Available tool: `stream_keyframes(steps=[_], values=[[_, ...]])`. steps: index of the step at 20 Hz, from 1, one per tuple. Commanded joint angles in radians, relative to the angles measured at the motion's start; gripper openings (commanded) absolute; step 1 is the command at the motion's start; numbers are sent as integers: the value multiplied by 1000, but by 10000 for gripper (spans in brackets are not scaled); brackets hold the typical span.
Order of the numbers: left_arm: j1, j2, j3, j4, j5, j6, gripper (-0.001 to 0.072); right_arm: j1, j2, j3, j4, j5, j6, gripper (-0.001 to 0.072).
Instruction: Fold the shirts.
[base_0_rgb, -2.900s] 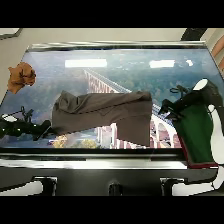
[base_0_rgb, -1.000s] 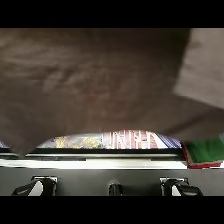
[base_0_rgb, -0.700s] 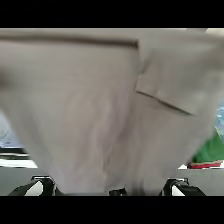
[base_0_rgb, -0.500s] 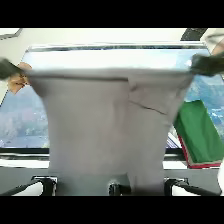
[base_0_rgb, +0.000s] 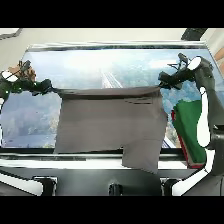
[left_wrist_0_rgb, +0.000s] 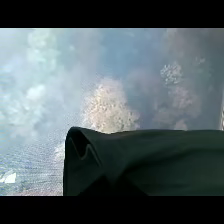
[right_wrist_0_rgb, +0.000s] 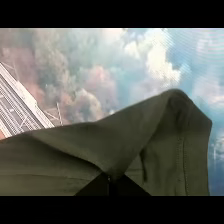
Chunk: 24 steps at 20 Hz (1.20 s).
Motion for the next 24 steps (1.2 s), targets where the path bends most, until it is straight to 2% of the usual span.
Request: stream_keyframes(steps=[1, 3, 5, 9, 17, 18, 19, 20, 21, 22, 24], values=[[8, -24, 12, -16, -161, 51, 27, -10, 13, 1, -14, 187, -7, 50], [3, -32, -4, 39, -337, 50, 26, -2, 15, -11, -79, 425, -3, 50], [-3, -32, -56, 127, -437, 46, 26, 17, 17, -64, -157, 515, 1, 50], [1, -32, -134, 151, -465, 47, 26, 35, 17, -166, -171, 506, 29, 49], [-4, -69, -135, 149, -460, 47, 33, 34, 13, -169, -178, 452, 93, 51], [-3, -71, -135, 148, -460, 47, 160, 34, 13, -169, -177, 451, 98, 72], [-1, -67, -134, 148, -462, 41, 433, 34, 16, -168, -171, 457, 97, 246], [5, -58, -130, 148, -466, 35, 525, 32, 24, -167, -171, 472, 84, 357], [14, -42, -126, 148, -467, 35, 525, 32, 42, -166, -192, 496, 55, 384], [28, -17, -126, 151, -468, 35, 524, 32, 67, -166, -216, 521, 27, 440], [61, 36, -146, 159, -469, 5, 513, 12, 110, -169, -228, 576, 10, 493]])
